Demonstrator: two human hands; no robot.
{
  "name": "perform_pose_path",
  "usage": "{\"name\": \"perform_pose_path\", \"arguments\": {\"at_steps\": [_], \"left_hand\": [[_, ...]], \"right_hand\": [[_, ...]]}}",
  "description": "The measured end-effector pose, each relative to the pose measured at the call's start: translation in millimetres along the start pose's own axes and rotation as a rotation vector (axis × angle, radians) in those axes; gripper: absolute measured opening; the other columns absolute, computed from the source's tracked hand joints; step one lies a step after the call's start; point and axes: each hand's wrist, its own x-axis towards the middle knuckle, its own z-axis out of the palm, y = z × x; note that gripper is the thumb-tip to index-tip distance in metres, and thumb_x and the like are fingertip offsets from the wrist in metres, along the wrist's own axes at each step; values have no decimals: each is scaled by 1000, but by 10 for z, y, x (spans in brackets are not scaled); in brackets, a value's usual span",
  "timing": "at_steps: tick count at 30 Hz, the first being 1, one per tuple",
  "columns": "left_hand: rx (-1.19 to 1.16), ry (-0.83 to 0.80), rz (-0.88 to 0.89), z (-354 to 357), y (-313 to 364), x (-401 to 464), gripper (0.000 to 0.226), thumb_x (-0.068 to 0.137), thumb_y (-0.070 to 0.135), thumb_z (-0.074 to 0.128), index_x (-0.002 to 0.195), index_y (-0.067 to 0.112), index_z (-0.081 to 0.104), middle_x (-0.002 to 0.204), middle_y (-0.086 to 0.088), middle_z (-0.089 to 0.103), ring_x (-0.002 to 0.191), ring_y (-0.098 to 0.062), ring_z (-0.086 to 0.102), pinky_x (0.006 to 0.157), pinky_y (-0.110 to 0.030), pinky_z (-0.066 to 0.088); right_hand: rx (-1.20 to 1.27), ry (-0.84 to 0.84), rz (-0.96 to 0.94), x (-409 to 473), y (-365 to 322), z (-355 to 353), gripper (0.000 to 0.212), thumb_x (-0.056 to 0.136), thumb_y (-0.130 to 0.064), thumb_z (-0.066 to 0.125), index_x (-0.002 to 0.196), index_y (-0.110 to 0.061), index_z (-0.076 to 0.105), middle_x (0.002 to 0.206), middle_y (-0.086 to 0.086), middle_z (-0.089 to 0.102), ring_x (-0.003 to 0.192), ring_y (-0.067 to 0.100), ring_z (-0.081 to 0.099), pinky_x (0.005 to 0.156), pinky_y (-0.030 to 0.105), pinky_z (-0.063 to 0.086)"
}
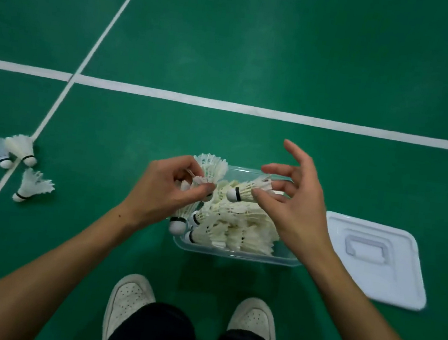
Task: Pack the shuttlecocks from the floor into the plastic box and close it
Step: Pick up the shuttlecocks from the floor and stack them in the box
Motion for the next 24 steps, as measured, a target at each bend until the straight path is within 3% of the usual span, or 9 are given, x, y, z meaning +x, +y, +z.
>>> {"name": "perform_pose_path", "arguments": {"at_steps": [4,12,19,24], "left_hand": [[12,-53,-25,169,-74,-2,23,86,25,86,82,11,67,55,29,58,47,3,47,49,-9,28],[46,-75,-67,120,-220,-155,25,84,38,85,82,21,67,50,16,48,48,-8,32,49,-18,23],[0,-125,-81,24,-213,-230,27,81,46,83,84,23,68,53,15,53,49,-6,36,50,-17,26],[35,-271,-42,-55,-184,-205,26,82,48,82,84,26,69,59,14,58,53,-6,41,51,-18,30]], "right_hand": [[-15,-23,52,-111,260,-147,85,87,-4,80,152,-41,40,118,-8,69,92,20,68,84,39,64],[-156,-224,100,-374,529,275,81,89,-12,80,150,-47,39,119,-18,61,97,10,66,83,32,62],[-254,-329,163,-277,633,555,91,86,-13,83,154,-45,32,113,-13,58,87,10,64,79,24,54],[-195,-345,164,-293,512,386,92,83,-15,88,155,-40,36,116,-11,61,91,11,69,86,29,62]]}}
